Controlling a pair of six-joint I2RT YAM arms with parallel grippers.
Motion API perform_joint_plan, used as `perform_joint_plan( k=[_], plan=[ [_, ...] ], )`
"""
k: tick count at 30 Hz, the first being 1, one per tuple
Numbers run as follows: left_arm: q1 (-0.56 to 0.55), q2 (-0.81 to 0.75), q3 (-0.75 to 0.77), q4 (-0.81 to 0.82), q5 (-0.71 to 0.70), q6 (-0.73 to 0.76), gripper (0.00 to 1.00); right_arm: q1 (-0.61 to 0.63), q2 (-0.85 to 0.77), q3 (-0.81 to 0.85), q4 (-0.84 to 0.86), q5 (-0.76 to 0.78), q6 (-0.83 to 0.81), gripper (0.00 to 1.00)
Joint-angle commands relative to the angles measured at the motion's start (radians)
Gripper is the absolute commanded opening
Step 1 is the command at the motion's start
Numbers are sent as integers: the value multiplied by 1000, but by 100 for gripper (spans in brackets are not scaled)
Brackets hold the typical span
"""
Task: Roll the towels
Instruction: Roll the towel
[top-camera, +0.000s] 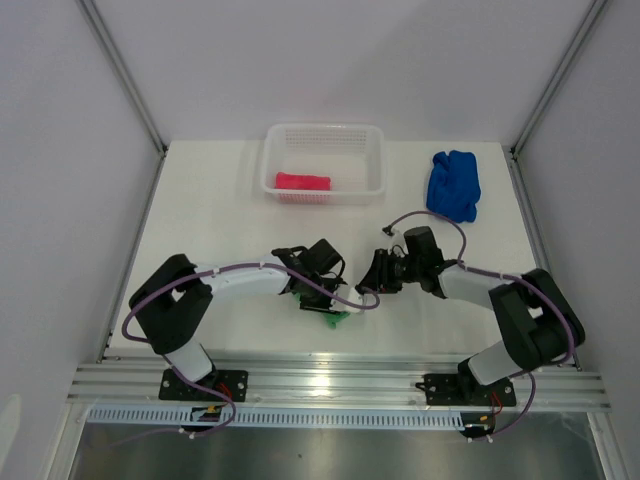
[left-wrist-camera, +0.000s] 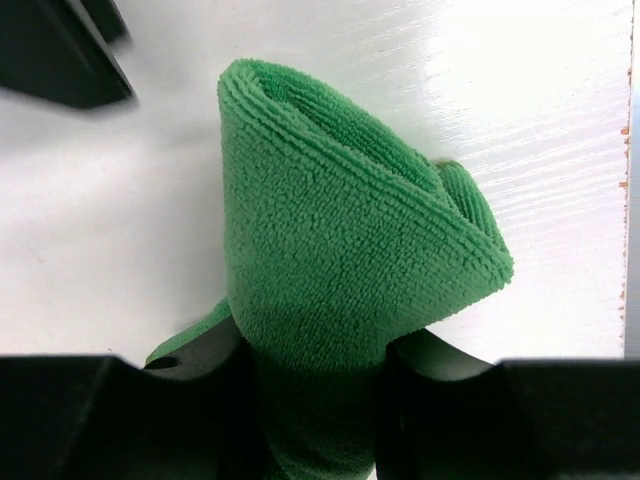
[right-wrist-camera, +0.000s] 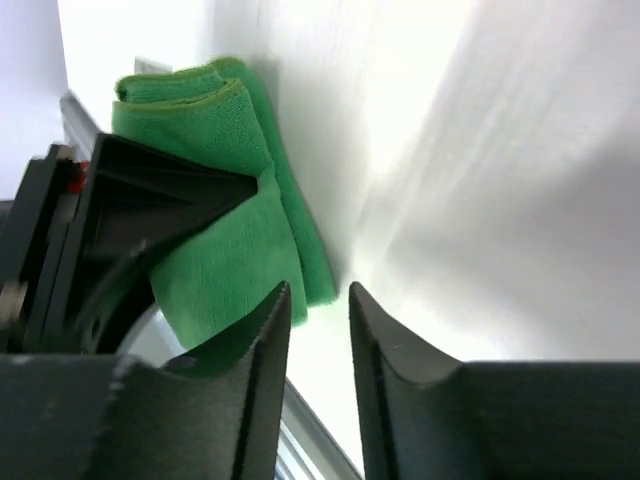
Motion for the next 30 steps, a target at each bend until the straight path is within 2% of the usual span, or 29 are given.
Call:
perform_joint_plan(
  k=[1, 4, 9, 14, 15, 19, 21, 26, 30],
  plan=[
    [61, 30, 35, -124, 104, -126, 33, -23, -163, -43, -24, 130, -52, 34],
    [111, 27, 43, -136, 136, -175, 33, -21, -330, -121, 13, 261, -77, 39],
    [148, 24, 38, -124, 139, -204, 30, -10, -609, -291, 159, 368, -170, 49],
    [167, 14, 40, -104, 124, -252, 28, 130, -770, -375, 226, 495, -371, 55],
    [168, 14, 40, -100, 101, -258, 29, 160, -789, -385, 243, 498, -453, 61],
    [168, 28, 32, -37, -3, -305, 29, 357, -732, -392, 309, 567, -694, 63],
    [168, 46, 34, -27, -32, -319, 29, 399, -671, -387, 341, 560, -791, 63],
    [168, 40, 40, -73, 64, -330, 30, 589, -565, -430, 531, 659, -913, 64],
    [167, 22, 20, -67, 90, -332, 31, 642, -417, -439, 741, 684, -928, 67]
  ],
)
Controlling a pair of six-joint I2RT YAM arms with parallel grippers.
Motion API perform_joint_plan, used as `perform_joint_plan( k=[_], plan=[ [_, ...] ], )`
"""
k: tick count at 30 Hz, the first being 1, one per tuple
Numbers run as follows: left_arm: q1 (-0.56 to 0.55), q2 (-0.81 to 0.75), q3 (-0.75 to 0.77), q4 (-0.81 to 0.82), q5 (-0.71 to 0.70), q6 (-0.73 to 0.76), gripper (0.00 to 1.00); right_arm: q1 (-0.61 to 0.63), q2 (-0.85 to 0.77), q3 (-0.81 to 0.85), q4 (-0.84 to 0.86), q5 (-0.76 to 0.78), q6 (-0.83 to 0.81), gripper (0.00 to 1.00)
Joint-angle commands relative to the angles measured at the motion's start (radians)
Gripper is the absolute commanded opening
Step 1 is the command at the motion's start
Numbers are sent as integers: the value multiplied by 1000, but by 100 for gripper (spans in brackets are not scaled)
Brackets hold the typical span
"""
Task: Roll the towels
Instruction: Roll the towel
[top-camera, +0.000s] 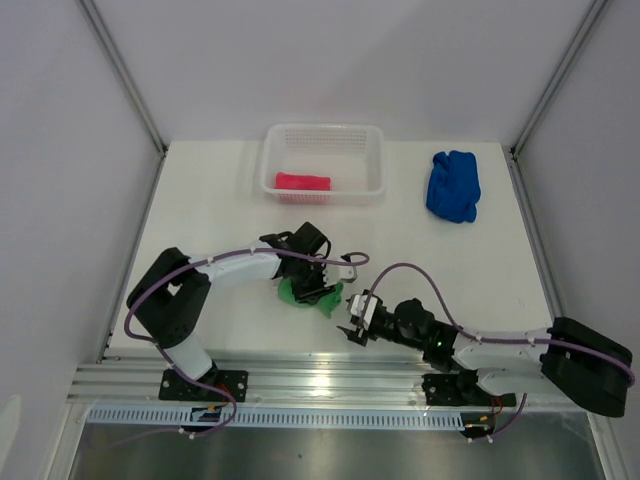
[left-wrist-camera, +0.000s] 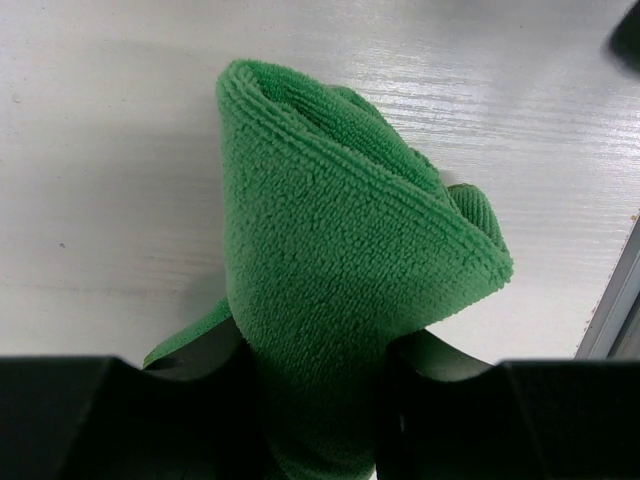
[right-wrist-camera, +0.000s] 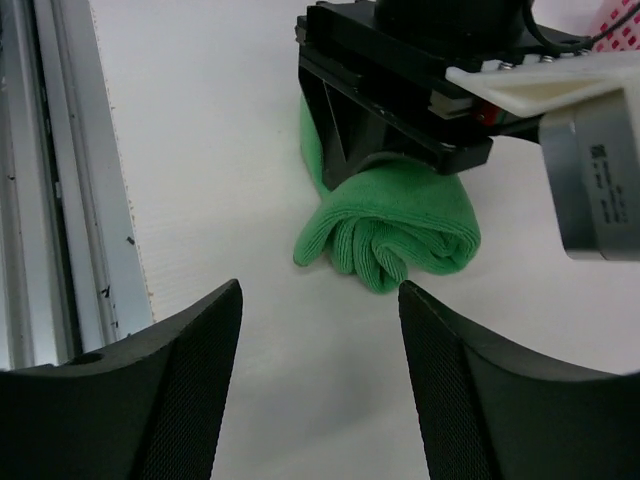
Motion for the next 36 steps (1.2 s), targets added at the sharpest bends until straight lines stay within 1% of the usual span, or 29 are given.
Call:
perform_joint_plan(
  k=[1, 2, 3, 5, 6, 7, 8, 9, 10, 13, 15, 16, 19, 20, 22, 23, 26, 34, 36],
  plan=[
    [12, 1, -21, -27, 27, -31, 31, 29, 114, 0, 270, 68, -87, 67],
    [13, -1, -22, -27, 33, -32, 32, 35, 187, 8, 300, 86, -98, 68],
    [13, -2, -22, -25, 33, -32, 32, 44, 221, 9, 389, 115, -102, 68],
    [13, -5, -22, -24, 36, -34, 32, 46, 310, 5, 481, 186, -101, 68],
    [13, -8, -29, -21, 35, -35, 32, 44, 336, 6, 555, 222, -96, 68],
    [13, -11, -33, -19, 33, -34, 33, 44, 361, 8, 586, 296, -92, 71],
    [12, -10, -35, -18, 33, -32, 33, 41, 380, 8, 618, 313, -87, 80],
    [12, -11, -36, -18, 31, -32, 33, 40, 407, 5, 671, 315, -73, 81],
    [13, -7, -36, -18, 28, -32, 33, 35, 415, 5, 686, 296, -66, 96],
    [12, -8, -35, -19, 33, -31, 33, 23, 418, 6, 695, 275, -21, 97],
    [12, -8, -32, -21, 24, -31, 33, 6, 407, -1, 681, 212, 0, 98],
    [13, -5, -24, -19, 18, -32, 33, -5, 403, -5, 670, 151, 0, 99],
    [12, -5, -18, -24, 22, -31, 34, -9, 377, 3, 620, 83, -1, 99],
    [13, -5, -12, -25, 25, -32, 34, -14, 374, 3, 618, 30, -1, 99],
    [12, -4, -9, -28, 28, -32, 34, -28, 374, 15, 601, 28, 5, 99],
    [12, -5, -12, -28, 31, -28, 34, -29, 378, 21, 585, 52, 4, 99],
    [13, -8, -13, -31, 39, -21, 34, -48, 424, 25, 624, 51, -6, 99],
    [12, -4, -13, -41, 50, -8, 35, -80, 527, 92, 631, -72, -1, 99],
    [12, -1, -19, -44, 53, -5, 35, -85, 554, 101, 635, -72, 2, 99]
  ],
)
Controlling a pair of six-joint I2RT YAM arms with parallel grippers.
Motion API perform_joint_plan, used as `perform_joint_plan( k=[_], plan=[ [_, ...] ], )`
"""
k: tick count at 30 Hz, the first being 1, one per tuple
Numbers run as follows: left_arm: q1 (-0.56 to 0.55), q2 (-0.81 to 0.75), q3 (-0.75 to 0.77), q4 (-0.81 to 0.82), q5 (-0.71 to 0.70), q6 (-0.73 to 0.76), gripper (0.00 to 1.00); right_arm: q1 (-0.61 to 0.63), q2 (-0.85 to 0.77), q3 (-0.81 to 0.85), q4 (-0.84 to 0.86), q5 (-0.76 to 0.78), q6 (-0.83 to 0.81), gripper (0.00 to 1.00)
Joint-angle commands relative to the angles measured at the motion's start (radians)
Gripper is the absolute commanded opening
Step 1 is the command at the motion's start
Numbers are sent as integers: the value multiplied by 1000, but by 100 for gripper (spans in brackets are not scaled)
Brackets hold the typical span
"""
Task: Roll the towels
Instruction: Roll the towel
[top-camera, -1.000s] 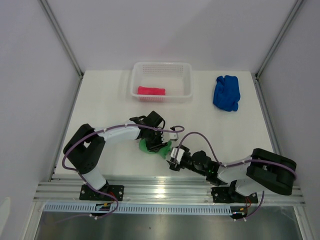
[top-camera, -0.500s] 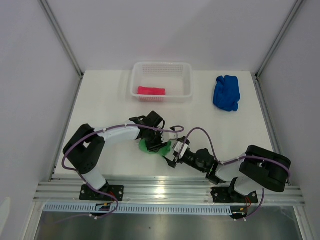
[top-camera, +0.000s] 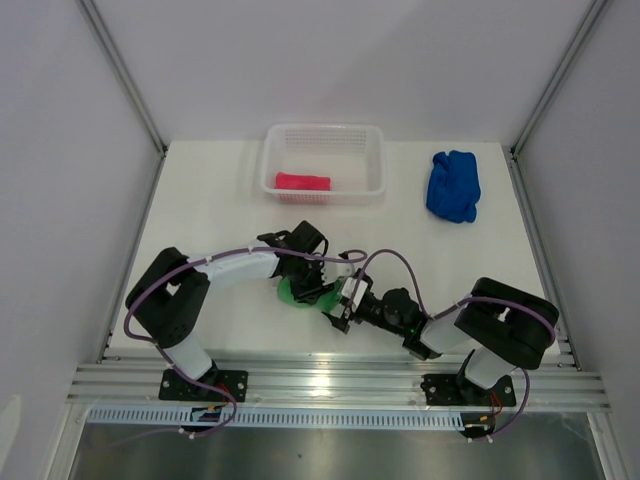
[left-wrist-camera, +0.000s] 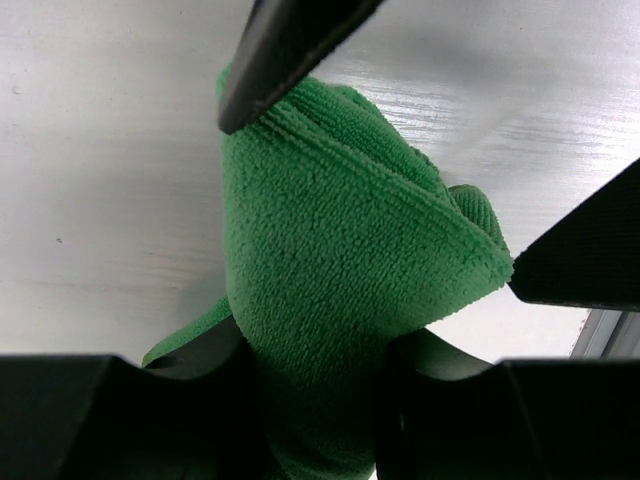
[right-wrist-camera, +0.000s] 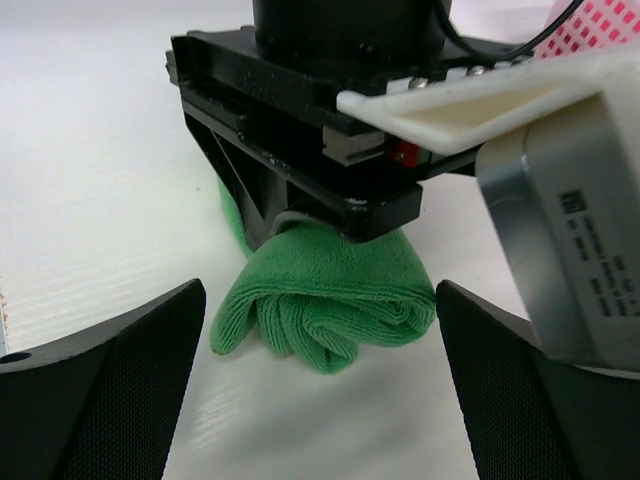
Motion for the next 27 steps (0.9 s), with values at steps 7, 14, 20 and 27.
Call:
perform_joint_plan(
  k=[7, 14, 20, 27],
  plan=[
    [3, -5, -5, -67, 57, 16, 37, -14, 42, 46, -2, -89, 33, 93],
    [3, -4, -4, -82, 92, 23, 40, -12, 40, 27, 0, -62, 64, 54],
    [3, -1, 2, -84, 88, 13, 45, -11, 39, 24, -36, -48, 82, 47],
    [6, -24, -34, -76, 117, 33, 63, -9, 54, 15, -62, 15, 131, 43]
  ],
)
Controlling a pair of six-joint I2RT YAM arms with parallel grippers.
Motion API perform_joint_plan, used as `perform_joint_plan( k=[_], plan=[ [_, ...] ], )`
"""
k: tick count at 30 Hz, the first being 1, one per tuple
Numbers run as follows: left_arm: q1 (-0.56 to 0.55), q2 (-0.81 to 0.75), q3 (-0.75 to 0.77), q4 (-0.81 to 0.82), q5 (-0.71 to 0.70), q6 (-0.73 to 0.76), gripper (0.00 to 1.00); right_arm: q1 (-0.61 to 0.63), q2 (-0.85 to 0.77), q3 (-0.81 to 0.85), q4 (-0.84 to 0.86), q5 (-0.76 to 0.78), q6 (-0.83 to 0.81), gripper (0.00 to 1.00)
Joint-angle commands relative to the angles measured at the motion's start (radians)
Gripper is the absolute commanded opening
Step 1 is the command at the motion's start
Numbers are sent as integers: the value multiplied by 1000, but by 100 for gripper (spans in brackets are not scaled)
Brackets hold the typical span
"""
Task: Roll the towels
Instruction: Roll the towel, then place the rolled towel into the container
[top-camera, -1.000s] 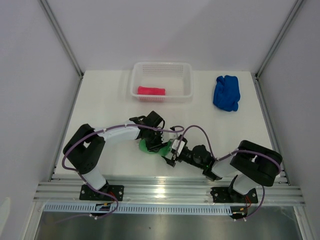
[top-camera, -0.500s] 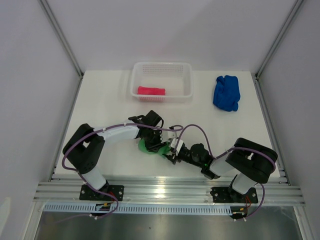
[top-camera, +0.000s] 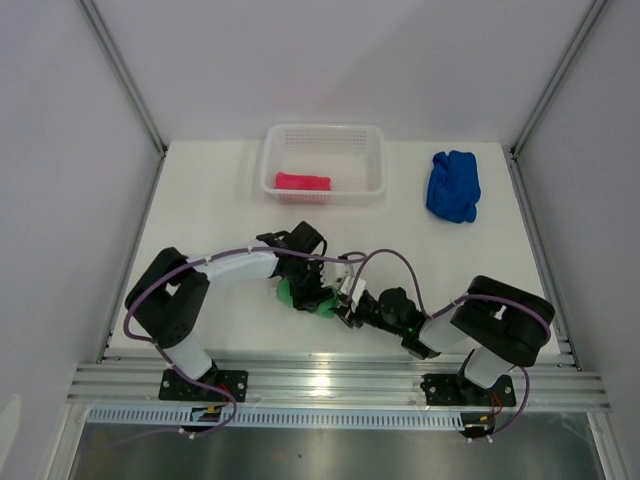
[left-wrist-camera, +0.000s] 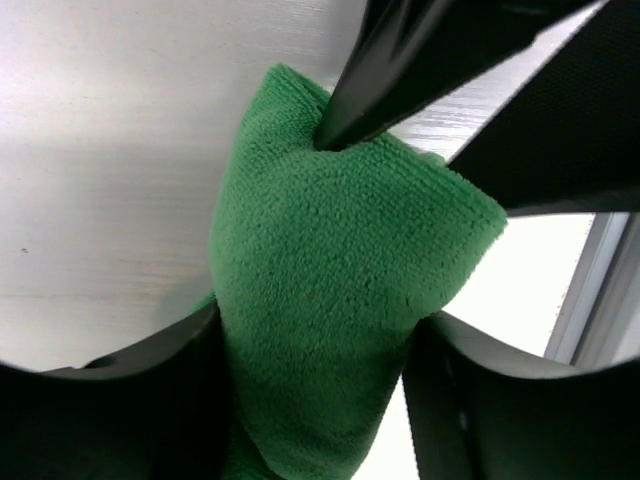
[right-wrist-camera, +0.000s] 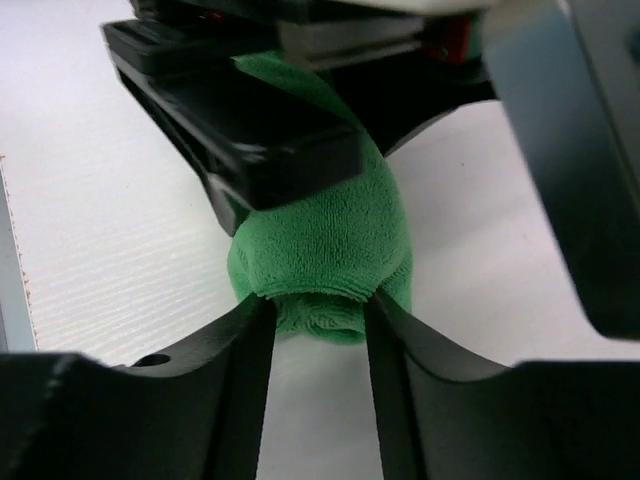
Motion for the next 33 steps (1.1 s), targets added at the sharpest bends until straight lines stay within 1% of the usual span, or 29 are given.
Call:
perform_joint_plan(
  k=[1, 5, 6, 7, 9, 12, 13, 16, 17, 18, 19, 20, 21, 22, 23, 25, 26, 28, 29, 30, 31, 32, 33],
  plan=[
    [-4, -41, -52, -40, 70, 37, 65, 4, 16, -1, 0, 43, 53, 41],
    [-6, -91, -103, -23, 96, 114, 70, 4, 21, -7, 1, 23, 77, 33],
    [-6, -100, -111, -20, 100, 131, 71, 1, 23, -9, 3, 20, 86, 29],
    [-6, -111, -127, -9, 97, 166, 72, -4, 24, -7, 4, 15, 91, 29],
    [-12, -111, -137, 1, 91, 197, 73, -5, 30, -9, 9, 5, 97, 29],
    [-32, -83, -149, 30, 33, 243, 73, -15, 42, -29, 65, -3, 123, 28],
    [-38, -74, -154, 46, -8, 243, 73, -21, 46, -36, 82, -3, 138, 28],
    [-59, -45, -158, 69, -65, 239, 72, -28, 44, -55, 109, -5, 158, 29],
    [-67, -40, -160, 75, -77, 236, 72, -30, 44, -55, 109, -6, 158, 30],
    [-73, -26, -161, 80, -91, 237, 71, -28, 43, -55, 113, -9, 162, 32],
    [-81, -17, -167, 87, -135, 225, 70, -30, 39, -56, 115, -9, 163, 34],
    [-99, -5, -167, 93, -157, 220, 65, -30, 29, -58, 121, -6, 166, 36],
    [-108, 21, -166, 95, -198, 210, 62, -31, 24, -65, 128, -2, 168, 42],
    [-117, 29, -161, 100, -214, 200, 53, -30, 15, -69, 129, 0, 168, 45],
    [-125, 37, -155, 100, -222, 193, 47, -33, -9, -75, 115, 0, 165, 52],
    [-125, 47, -148, 98, -232, 168, 38, -33, -51, -81, 87, 17, 166, 55],
    [-125, 49, -152, 97, -240, 167, 34, -36, -104, -87, 51, 28, 171, 58],
    [-125, 47, -155, 101, -252, 153, 29, -45, -173, -113, 12, 44, 174, 60],
    [-125, 47, -157, 101, -258, 148, 25, -51, -212, -124, -3, 48, 175, 62],
    [-125, 47, -152, 101, -261, 133, 23, -65, -297, -142, -57, 51, 181, 63],
    [-125, 49, -149, 92, -260, 125, 22, -74, -345, -145, -98, 51, 183, 63],
    [-125, 49, -146, 90, -258, 116, 20, -85, -399, -145, -208, 54, 183, 64],
    [-125, 47, -141, 87, -248, 92, 20, -99, -506, -142, -270, 61, 183, 64]
  ],
)
